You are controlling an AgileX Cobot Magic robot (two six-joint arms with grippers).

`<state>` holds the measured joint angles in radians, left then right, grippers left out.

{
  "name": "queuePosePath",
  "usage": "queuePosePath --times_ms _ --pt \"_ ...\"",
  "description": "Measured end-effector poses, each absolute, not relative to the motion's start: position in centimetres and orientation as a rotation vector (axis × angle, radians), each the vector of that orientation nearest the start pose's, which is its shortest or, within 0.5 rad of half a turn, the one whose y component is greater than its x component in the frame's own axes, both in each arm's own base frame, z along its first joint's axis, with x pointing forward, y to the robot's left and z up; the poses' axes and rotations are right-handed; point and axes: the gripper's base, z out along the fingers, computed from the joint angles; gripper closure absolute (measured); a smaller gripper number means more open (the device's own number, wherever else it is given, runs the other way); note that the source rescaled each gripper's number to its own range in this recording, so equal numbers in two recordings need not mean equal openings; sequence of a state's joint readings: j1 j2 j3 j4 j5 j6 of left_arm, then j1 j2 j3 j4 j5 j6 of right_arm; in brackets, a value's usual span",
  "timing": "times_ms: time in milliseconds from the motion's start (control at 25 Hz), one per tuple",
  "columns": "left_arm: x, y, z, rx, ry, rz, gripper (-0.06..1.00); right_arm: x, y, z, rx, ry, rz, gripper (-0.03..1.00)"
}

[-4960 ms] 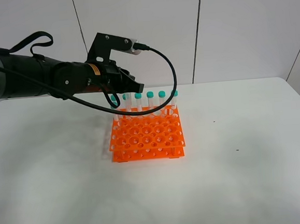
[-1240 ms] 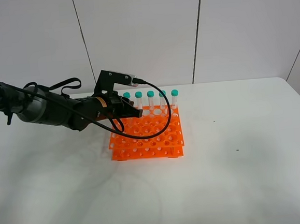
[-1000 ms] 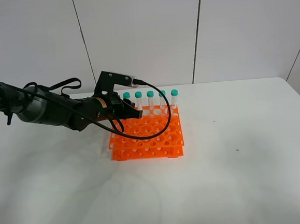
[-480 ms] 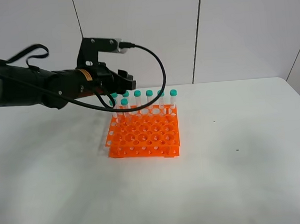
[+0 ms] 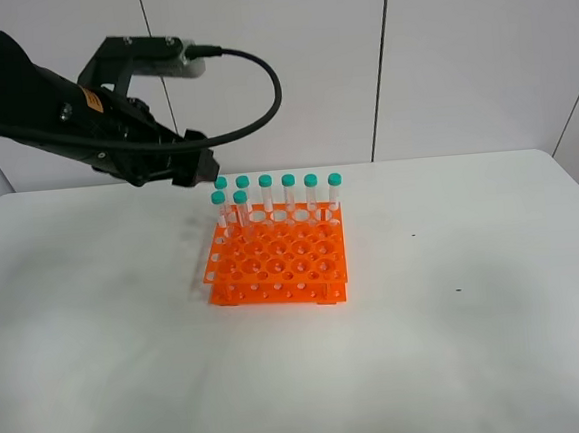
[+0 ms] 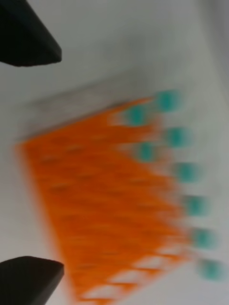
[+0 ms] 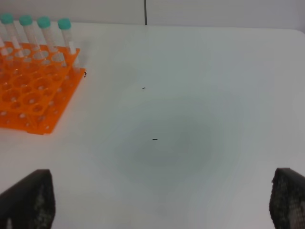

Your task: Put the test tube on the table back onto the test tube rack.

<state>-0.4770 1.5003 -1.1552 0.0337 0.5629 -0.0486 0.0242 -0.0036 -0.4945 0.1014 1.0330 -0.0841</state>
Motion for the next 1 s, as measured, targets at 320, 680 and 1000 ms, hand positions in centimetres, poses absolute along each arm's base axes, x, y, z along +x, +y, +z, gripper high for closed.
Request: queuePosePath --times_ms 320,680,1000 --pt "28.1 -14.3 27.6 0.610 2.681 -0.124 -0.06 -0.4 0.8 27.8 -0.112 2.012 0.084 -0.03" --pt "31.3 -7.2 25.7 0.366 2.859 -0.038 -0.06 -0.4 0.8 27.8 -0.112 2.012 0.085 -0.03" --pt "30.8 -1.4 25.7 0.137 2.963 0.027 -0.06 -0.4 0.8 27.8 -0.112 2.012 0.086 -0.03"
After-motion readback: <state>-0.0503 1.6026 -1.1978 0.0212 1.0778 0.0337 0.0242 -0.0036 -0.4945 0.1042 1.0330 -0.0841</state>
